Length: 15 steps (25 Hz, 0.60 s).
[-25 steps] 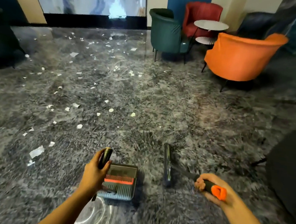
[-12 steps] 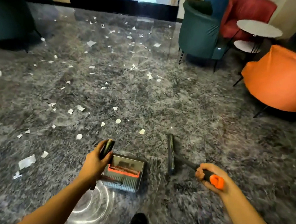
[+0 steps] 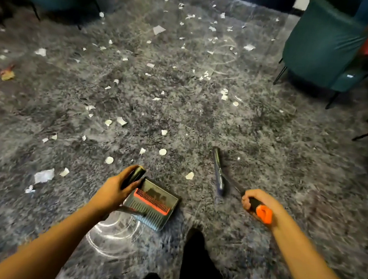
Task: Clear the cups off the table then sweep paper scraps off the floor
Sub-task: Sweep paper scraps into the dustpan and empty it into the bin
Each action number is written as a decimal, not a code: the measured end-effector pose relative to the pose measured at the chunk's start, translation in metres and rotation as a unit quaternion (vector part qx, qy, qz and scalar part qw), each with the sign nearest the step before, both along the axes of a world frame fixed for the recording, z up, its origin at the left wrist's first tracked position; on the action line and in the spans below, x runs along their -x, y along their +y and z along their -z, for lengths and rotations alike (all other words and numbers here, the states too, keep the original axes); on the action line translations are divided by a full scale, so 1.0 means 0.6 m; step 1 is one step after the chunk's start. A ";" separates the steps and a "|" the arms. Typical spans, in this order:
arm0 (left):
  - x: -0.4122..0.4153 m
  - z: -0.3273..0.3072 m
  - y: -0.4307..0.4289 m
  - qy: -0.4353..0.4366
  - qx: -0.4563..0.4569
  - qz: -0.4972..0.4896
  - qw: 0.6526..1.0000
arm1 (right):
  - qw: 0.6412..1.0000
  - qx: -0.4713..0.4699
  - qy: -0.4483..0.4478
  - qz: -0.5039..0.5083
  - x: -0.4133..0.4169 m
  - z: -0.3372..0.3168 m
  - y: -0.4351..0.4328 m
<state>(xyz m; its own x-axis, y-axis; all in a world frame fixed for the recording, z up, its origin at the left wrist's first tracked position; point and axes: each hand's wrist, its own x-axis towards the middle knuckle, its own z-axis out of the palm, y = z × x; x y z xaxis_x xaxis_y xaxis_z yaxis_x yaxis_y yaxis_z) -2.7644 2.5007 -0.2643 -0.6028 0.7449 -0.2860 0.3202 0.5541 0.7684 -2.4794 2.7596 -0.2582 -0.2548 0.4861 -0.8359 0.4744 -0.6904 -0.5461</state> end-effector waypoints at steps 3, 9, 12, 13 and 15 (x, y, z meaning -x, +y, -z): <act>0.028 -0.002 0.051 0.033 0.061 -0.017 0.997 | 0.992 -0.038 -0.059 -0.106 0.069 0.013 0.083; 0.069 -0.019 0.091 0.175 0.153 0.018 0.972 | 0.968 -0.040 -0.105 -0.226 0.157 0.034 0.097; 0.080 -0.015 0.088 0.203 0.160 0.019 0.966 | 0.957 -0.029 -0.116 -0.265 0.177 0.043 0.052; 0.085 -0.013 0.086 0.205 0.168 0.017 0.964 | 0.954 -0.024 -0.115 -0.277 0.182 0.043 0.035; 0.093 -0.009 0.085 0.202 0.169 0.018 0.965 | 0.947 -0.016 -0.107 -0.302 0.190 0.038 0.011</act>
